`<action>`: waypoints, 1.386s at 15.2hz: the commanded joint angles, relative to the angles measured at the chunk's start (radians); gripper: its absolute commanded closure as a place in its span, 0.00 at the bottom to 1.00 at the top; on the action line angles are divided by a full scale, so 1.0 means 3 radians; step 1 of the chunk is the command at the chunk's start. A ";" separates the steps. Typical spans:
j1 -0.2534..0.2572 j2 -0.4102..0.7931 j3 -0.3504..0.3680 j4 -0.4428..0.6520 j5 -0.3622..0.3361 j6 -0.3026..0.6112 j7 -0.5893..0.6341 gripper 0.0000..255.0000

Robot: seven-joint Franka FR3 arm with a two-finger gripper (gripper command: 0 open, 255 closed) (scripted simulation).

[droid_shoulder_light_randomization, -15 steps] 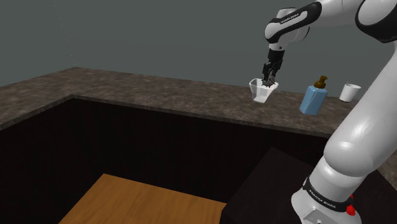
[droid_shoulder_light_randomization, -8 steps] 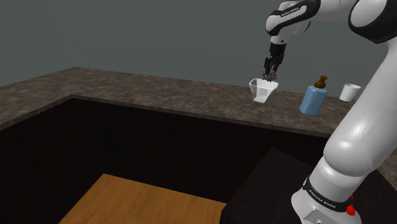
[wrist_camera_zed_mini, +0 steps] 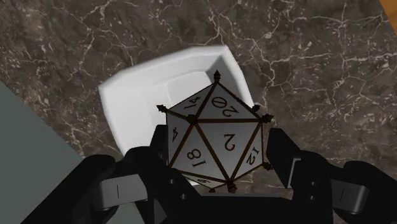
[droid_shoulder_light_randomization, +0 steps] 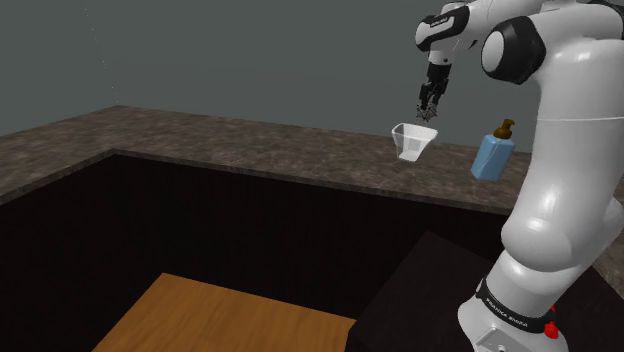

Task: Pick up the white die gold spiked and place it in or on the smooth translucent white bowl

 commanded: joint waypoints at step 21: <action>-0.0321 0.0681 0.0074 0.0289 0.0368 0.0320 -0.0265 1.00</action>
